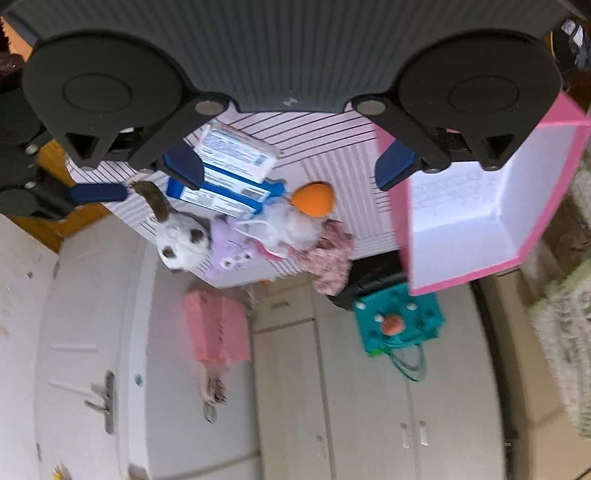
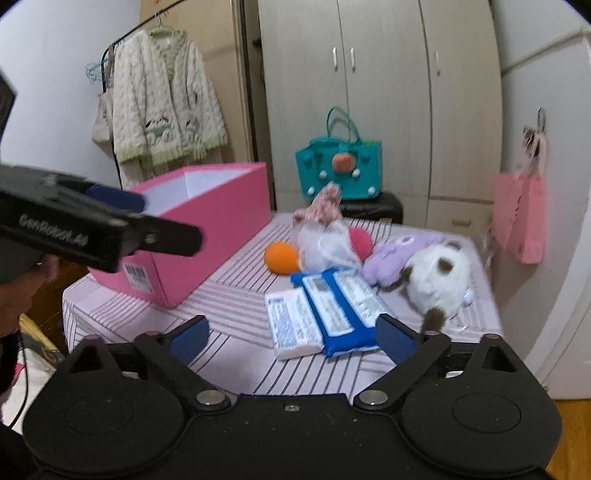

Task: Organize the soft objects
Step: 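Move the left tool toward the white wet-wipe pack beside the blue pack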

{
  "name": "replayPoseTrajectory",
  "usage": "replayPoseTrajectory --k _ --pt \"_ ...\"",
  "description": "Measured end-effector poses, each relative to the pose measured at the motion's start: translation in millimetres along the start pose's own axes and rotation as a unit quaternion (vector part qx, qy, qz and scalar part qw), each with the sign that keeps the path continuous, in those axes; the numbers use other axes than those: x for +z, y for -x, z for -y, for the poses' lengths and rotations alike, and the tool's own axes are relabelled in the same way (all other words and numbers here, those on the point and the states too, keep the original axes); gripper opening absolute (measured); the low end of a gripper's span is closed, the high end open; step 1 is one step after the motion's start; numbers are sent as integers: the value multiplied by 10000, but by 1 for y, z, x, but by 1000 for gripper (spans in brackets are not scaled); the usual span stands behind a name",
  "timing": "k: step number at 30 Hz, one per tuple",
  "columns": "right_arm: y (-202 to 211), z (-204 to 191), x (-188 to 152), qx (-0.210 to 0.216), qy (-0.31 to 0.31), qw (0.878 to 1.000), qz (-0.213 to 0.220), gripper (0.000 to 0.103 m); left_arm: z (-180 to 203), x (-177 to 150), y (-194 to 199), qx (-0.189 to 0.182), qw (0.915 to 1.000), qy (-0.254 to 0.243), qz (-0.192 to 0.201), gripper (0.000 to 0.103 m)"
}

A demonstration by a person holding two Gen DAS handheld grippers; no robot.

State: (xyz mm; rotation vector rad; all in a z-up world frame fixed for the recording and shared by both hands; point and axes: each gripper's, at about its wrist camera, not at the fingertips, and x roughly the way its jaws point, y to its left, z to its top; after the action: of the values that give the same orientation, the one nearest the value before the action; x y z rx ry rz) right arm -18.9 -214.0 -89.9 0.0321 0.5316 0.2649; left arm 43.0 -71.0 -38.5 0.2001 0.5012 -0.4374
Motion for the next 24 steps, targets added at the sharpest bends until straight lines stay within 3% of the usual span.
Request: replayPoseTrajectory --k 4,6,12,17,24 --pt "-21 5 -8 241 -319 9989 -231 84 12 4 -23 -198 9989 -394 -130 91" --pt "-32 5 -11 284 -473 9979 -327 68 17 6 -36 -400 9970 -621 -214 86" --pt "-47 2 -17 504 -599 9954 -545 54 21 8 -74 -747 9889 -981 -826 86" --pt "-63 -2 -18 504 -533 9951 -660 54 20 7 -108 -1121 9818 -837 -1282 86" --pt "-63 -1 -16 322 -413 9964 -671 53 21 6 -129 -760 9867 -950 -1078 86"
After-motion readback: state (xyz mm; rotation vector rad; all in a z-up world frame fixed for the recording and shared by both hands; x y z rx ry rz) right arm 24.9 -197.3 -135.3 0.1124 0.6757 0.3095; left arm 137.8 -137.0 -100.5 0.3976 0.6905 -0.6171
